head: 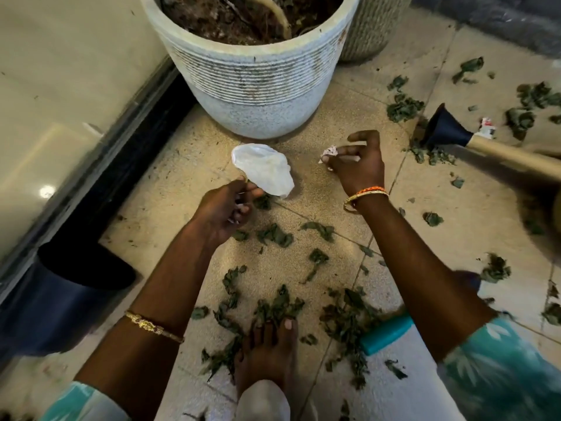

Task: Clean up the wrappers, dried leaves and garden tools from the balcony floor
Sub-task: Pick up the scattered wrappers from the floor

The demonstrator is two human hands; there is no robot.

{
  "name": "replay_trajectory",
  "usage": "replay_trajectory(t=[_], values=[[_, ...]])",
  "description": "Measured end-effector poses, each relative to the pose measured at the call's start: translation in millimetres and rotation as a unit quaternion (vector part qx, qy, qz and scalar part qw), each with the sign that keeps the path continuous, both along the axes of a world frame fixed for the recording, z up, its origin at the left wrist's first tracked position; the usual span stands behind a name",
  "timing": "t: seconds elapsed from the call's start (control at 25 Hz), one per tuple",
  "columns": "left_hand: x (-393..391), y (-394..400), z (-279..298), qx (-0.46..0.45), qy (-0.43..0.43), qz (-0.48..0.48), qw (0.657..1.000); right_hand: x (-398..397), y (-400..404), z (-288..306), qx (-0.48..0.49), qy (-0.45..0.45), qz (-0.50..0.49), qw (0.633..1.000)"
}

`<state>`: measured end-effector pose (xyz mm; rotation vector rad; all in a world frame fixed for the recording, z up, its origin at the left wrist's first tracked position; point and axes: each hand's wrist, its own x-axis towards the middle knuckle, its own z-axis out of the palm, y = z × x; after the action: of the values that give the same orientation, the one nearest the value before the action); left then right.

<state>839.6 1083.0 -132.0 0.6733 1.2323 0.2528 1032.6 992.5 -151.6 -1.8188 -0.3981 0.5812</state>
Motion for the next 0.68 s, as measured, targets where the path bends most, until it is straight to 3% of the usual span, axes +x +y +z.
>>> replay_trajectory(t=[0.08,0.2,0.32,0.44,0.56,0.64,0.68], values=[[-2.6,-5.0,2.8,-0.006,-0.041,-0.016,0.999,-29.3,-3.4,18.9,0.03,0.076,0.057,0.995],[-4.9,-14.7,7.5,-0.007,-0.102,-0.052,0.993,-74.8,-1.5,26.6,0.01,0.057,0.16,0.985],[-10.5,-20.9,-0.4,0.012,-0.059,-0.057,0.997,-98.2,0.9,20.0,-0.017,-0.003,0.241,0.97],[-20.8,-15.7,-8.8,0.002,-0.006,-0.01,1.0,-82.6,5.2,16.3,-0.005,-0.114,0.203,0.972],[-27.7,-11.6,-5.6,-0.017,0.019,0.021,0.999,-56.9,19.4,2.8,-0.118,-0.233,0.285,0.922],[-29.8,-11.6,-4.3,-0.026,0.032,0.023,0.999,-52.5,26.7,-8.1,-0.198,-0.241,0.344,0.886],[-30.2,-12.1,-4.0,-0.029,0.033,0.021,0.999,-53.3,28.0,-10.5,-0.184,-0.236,0.338,0.892]])
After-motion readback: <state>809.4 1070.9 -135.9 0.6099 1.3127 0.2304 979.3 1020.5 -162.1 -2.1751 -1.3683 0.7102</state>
